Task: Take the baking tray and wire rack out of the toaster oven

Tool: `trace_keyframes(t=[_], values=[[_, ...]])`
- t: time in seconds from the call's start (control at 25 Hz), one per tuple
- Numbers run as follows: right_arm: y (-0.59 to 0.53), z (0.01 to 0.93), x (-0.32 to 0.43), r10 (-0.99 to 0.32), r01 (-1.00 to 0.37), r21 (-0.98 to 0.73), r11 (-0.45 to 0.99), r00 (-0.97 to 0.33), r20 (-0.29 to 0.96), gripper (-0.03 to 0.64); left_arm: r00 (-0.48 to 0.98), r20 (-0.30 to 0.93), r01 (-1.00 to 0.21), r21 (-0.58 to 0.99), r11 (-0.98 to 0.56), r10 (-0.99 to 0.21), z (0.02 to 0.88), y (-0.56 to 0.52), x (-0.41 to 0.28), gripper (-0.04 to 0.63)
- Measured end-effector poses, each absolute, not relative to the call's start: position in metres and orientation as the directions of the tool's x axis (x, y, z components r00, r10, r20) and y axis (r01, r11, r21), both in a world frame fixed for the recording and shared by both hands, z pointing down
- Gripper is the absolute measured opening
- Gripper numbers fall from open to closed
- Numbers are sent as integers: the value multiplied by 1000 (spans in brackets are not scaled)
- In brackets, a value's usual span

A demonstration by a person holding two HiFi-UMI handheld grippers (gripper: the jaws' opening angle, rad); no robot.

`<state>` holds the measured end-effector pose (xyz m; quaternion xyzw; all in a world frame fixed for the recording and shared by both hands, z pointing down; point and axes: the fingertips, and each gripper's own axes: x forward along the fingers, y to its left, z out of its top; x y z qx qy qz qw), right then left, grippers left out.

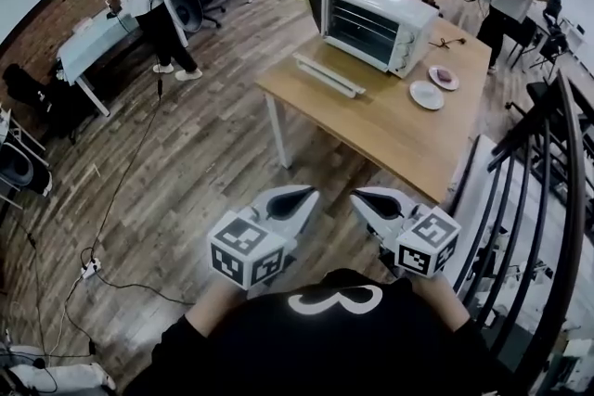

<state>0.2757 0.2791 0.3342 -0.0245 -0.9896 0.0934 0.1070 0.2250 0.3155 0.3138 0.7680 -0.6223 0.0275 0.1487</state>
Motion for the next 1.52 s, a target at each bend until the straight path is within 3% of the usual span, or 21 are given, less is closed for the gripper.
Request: trace_keyframes(t=[0.44,0.8,1.28,1.52], values=[[197,351,203,79,38,-220,975,-981,180,3,217,254,-965,202,-168,-943,334,237,154,11],[30,374,99,76,16,-275,961,-975,209,3,232,303,-958,237,-163,-924,358,71,50,11],[-134,390,34,-11,-86,-330,940,-975,222,3,292,302,-938,278,-209,-907,373,-91,-31,11],[-189,392,14,-100,-158,-416,896,-982,158,3,357,277,-915,294,-275,-892,378,-147,-54,11]])
